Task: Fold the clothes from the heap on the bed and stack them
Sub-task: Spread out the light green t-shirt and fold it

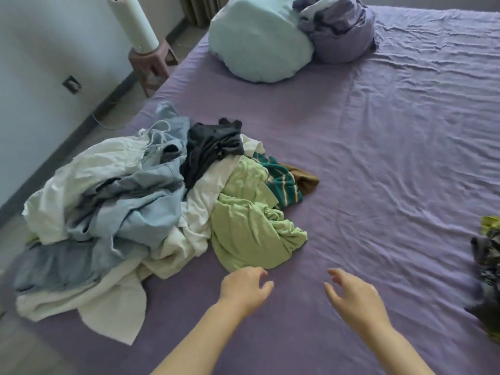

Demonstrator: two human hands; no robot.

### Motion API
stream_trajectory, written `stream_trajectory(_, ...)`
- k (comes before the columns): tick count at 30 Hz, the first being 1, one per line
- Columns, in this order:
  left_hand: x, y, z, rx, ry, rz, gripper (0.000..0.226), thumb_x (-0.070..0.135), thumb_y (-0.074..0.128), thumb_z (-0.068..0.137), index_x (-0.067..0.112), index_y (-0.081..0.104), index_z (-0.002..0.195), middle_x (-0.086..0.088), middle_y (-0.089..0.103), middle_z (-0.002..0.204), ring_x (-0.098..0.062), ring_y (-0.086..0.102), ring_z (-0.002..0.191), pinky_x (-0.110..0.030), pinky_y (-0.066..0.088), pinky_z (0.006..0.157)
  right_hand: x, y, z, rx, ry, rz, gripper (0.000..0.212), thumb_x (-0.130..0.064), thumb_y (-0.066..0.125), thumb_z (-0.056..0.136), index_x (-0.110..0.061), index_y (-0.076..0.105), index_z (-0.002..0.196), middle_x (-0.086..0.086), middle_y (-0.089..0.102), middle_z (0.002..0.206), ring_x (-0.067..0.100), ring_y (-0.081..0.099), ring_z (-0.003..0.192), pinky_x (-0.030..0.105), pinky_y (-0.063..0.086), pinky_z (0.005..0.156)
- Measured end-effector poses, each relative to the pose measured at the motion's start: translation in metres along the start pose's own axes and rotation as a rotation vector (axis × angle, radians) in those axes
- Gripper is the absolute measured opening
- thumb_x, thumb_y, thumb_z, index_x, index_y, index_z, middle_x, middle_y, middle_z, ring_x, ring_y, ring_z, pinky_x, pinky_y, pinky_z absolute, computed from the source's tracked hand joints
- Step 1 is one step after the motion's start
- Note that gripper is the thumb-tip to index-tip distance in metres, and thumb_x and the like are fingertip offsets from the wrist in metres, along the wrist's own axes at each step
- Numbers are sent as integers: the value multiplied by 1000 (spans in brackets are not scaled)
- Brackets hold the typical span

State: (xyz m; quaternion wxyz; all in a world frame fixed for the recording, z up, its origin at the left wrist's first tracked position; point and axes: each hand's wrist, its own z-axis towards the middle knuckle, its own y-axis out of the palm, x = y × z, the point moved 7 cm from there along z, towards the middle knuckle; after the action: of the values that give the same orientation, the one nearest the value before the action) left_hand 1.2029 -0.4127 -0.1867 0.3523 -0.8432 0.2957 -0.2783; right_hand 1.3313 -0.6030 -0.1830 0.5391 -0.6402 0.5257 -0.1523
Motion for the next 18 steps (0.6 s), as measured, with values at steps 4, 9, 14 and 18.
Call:
stream_trajectory(4, -49, -35, 25, 55, -20, -40, 41, 50, 45, 91, 33, 57, 127, 10, 59, 127, -12, 53, 119, -29, 43, 95, -56, 15, 34, -42, -45, 43, 40, -37, 50, 93, -26, 49, 132, -6, 60, 124, 13, 54, 117, 29, 39, 94)
stream_trajectory(9, -64, -72, 73, 212, 116, -49, 44, 40, 48, 94, 28, 48, 136, 4, 37, 147, -15, 29, 136, -33, 33, 108, -93, 33, 86, -82, -54, 228, 51, -22, 55, 93, -17, 40, 141, 3, 43, 143, 21, 37, 134, 26, 32, 103)
stream_trajectory(14, -52, -69, 115, 112, 175, 35, 63, 25, 52, 96, 31, 20, 150, 2, 13, 158, -23, 14, 142, -41, 32, 110, -91, 59, 115, -222, 104, 235, 66, -25, 49, 96, -24, 13, 151, 4, 18, 157, 23, 17, 144, 40, 23, 114)
stream_trajectory(18, -57, -82, 112, 305, 105, -150, 25, 8, 48, 95, 14, 58, 117, -6, 59, 117, -21, 50, 111, -29, 43, 89, -79, 55, 96, -41, 240, 314, 22, -15, 51, 90, -22, 59, 110, 1, 66, 104, 25, 58, 100, 38, 45, 86)
